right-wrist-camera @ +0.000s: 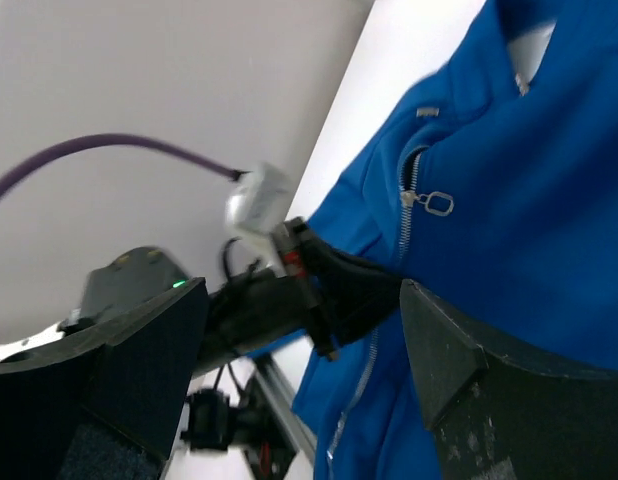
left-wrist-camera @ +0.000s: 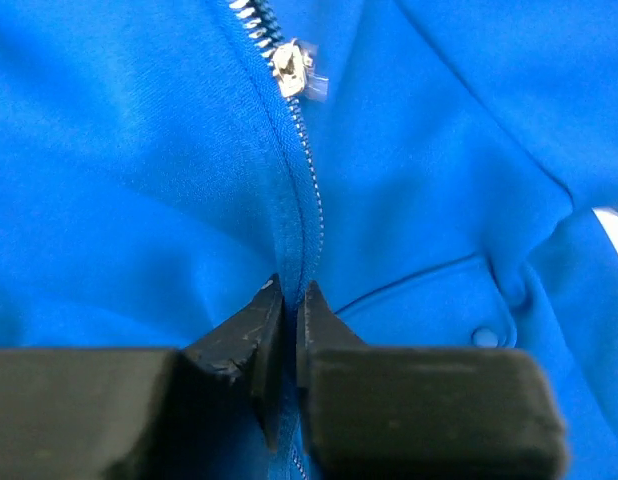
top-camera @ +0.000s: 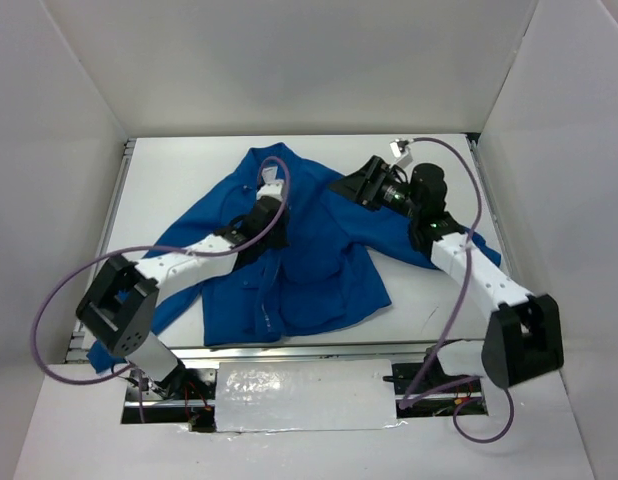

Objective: Zip up the jacket

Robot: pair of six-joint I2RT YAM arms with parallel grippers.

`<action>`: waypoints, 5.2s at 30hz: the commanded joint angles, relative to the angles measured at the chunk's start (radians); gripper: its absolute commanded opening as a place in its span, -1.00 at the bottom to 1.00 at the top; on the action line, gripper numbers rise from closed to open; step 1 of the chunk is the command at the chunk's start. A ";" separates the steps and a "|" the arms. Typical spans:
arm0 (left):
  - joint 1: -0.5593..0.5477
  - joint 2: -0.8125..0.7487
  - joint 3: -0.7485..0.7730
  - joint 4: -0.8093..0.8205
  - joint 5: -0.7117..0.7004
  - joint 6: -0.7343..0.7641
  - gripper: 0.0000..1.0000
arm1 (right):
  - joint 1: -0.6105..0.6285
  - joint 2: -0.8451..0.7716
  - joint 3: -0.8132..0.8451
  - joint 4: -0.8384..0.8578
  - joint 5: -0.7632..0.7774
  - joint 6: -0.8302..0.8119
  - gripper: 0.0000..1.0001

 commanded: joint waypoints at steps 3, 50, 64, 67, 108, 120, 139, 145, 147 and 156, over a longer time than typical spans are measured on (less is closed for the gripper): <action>0.003 -0.206 -0.230 0.276 0.101 0.062 -0.81 | 0.010 0.211 0.046 0.251 -0.293 0.010 0.67; 0.077 -0.294 -0.453 0.601 0.449 0.064 -1.00 | 0.146 0.766 0.129 0.903 -0.497 0.367 0.28; 0.084 -0.306 -0.455 0.598 0.460 0.067 -1.00 | 0.148 0.786 0.156 0.664 -0.395 0.265 0.24; 0.084 -0.305 -0.456 0.600 0.464 0.065 -1.00 | 0.145 0.796 0.152 0.693 -0.392 0.283 0.23; 0.088 -0.300 -0.458 0.591 0.484 0.090 -1.00 | 0.145 0.628 0.224 0.234 -0.254 -0.008 -1.00; 0.088 -0.272 -0.447 0.603 0.544 0.102 -1.00 | 0.152 0.522 0.268 0.009 -0.148 -0.171 -1.00; 0.088 -0.285 -0.432 0.456 0.721 0.174 -1.00 | 0.160 0.672 0.644 -0.220 0.052 -0.482 -1.00; 0.086 -0.311 -0.442 0.414 0.742 0.177 -1.00 | 0.143 0.773 0.810 -0.344 0.121 -0.521 -1.00; 0.086 -0.323 -0.441 0.385 0.704 0.180 -1.00 | 0.140 0.781 0.812 -0.340 0.087 -0.502 -1.00; 0.086 -0.314 -0.433 0.367 0.691 0.185 -1.00 | 0.132 0.694 0.497 0.018 -0.359 -0.354 0.03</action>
